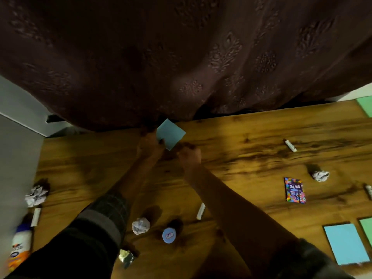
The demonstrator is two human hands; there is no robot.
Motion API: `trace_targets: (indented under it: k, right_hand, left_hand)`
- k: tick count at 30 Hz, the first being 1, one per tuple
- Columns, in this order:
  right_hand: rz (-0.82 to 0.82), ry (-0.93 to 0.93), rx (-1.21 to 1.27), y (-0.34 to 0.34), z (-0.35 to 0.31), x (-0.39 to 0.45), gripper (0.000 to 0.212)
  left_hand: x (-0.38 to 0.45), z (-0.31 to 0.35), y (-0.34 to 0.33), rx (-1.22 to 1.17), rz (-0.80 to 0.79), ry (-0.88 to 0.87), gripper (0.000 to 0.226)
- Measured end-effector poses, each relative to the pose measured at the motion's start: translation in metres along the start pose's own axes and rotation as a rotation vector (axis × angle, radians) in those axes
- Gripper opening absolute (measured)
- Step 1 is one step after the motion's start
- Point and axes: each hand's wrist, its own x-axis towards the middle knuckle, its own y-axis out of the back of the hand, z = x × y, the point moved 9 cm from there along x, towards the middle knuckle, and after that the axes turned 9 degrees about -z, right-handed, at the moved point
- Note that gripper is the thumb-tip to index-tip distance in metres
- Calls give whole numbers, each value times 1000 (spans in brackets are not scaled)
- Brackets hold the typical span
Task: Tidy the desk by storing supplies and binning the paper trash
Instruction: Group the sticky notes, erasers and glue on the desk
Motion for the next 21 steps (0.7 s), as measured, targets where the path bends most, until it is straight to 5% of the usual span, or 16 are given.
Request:
trace_targets:
  k: [2,4,9,14,17,21]
  right_hand:
    - [19,91,-420,-5,-12,0,35]
    - [70,50,-269,1,-8,7,35]
    - [73,-57,-329,25,12,16,11]
    - [199,-53,-250,83,29,10,59]
    - [179,-22,-269,116,34,3,52]
    - [164,5,-127,167,28,-45,17]
  left_hand:
    - [-9,1,-1,11,73,-12,52]
    - [-24,3,-3,-4,139,-1,49]
    - [-63,-3,-9,-250,225,112,33]
    - [-91,-10,-29,-377,168,133,20]
    - [-113,-2,-47,-497,111,21,18]
    - [-154,21,-72,-652,76,-38,17]
